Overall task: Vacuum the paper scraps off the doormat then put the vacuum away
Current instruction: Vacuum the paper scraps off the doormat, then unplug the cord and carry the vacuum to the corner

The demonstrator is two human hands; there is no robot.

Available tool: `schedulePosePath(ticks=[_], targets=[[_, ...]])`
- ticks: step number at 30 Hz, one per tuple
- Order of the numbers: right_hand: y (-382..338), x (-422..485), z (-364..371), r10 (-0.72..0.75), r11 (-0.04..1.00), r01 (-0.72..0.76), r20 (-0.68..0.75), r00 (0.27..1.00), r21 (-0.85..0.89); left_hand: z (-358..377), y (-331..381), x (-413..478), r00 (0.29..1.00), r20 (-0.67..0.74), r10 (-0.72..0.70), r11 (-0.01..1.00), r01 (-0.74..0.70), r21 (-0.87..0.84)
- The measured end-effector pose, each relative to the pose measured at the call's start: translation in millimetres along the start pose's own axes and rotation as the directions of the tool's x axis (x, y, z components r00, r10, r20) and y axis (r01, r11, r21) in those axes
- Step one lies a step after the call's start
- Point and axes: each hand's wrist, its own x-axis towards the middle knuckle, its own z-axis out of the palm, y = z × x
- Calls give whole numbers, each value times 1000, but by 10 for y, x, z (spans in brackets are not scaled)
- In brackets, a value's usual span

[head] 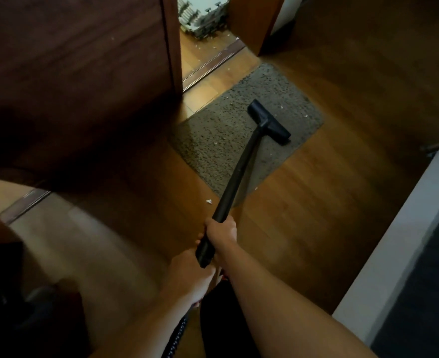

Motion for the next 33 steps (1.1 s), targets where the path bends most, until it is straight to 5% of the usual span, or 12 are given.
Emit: schedulePosePath(ticks=[8, 21, 26, 30, 33], targets=[[785, -623, 632, 28, 999, -27, 31, 999, -20, -291, -1018, -494, 997, -78, 30, 974, -12, 228], [1436, -1310, 1451, 103, 994, -98, 144, 984, -42, -873, -2002, -1128, 996, -58, -71, 997, 72, 10], [1436, -1255, 1590, 99, 974, -60, 172, 980, -220, -1046, -2161, -1135, 987, -134, -89, 993, 98, 63], [1275, -1188, 1570, -106, 654, 244, 232, 967, -717, -1230, -2268, -1085, 975, -183, -124, 980, 149, 130], [1063, -1338, 1560, -223, 233, 536, 492, 841, -811, -1390, -2326, -1100, 969, -197, -152, 973, 181, 143]])
